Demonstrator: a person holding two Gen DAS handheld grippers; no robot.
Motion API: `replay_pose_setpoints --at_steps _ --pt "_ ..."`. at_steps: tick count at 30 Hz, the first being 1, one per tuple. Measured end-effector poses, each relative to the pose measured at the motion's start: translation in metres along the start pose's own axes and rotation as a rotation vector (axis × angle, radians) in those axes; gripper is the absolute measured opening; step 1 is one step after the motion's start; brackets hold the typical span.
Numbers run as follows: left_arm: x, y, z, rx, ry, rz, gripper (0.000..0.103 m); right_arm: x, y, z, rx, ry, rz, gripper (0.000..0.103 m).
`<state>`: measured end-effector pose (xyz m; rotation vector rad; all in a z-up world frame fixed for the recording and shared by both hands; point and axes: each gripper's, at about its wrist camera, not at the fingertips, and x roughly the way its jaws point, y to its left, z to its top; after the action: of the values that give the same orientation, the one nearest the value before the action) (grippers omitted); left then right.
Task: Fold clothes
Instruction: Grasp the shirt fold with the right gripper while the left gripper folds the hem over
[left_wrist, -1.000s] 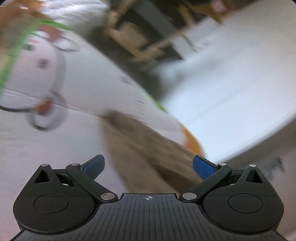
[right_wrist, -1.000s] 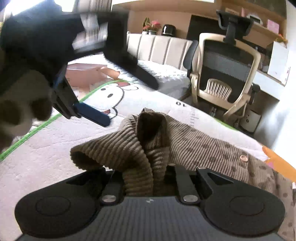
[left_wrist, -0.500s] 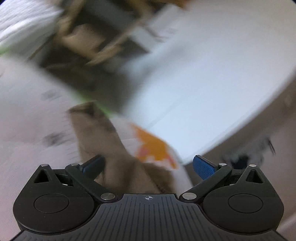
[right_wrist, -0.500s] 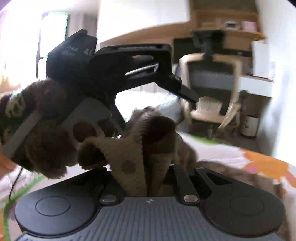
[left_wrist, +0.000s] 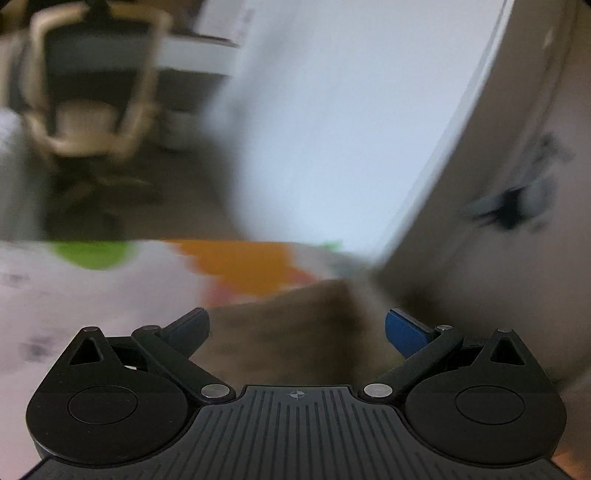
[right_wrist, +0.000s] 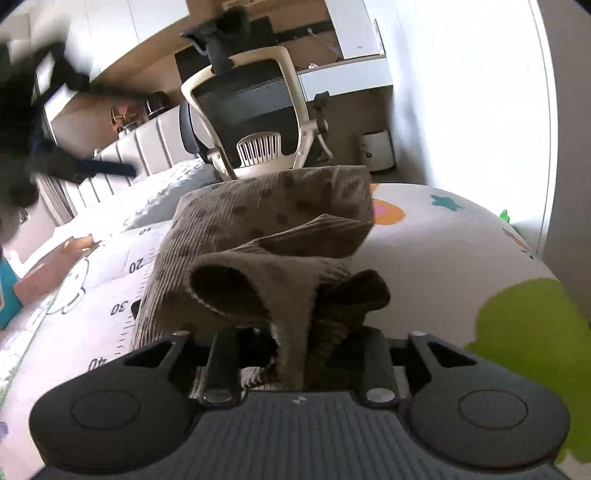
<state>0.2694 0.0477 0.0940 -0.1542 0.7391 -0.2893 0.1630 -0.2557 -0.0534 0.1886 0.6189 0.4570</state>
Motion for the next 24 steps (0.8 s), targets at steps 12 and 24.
replay_pose_setpoints --at_steps 12,24 --pt "0.015 0.046 -0.081 -0.011 0.133 0.000 0.103 -0.049 0.028 0.048 -0.246 -0.189 -0.029 0.056" --pt "0.009 0.055 -0.113 -0.173 0.088 -0.391 0.103 -0.007 0.031 0.006 -0.245 -0.051 -0.040 0.059"
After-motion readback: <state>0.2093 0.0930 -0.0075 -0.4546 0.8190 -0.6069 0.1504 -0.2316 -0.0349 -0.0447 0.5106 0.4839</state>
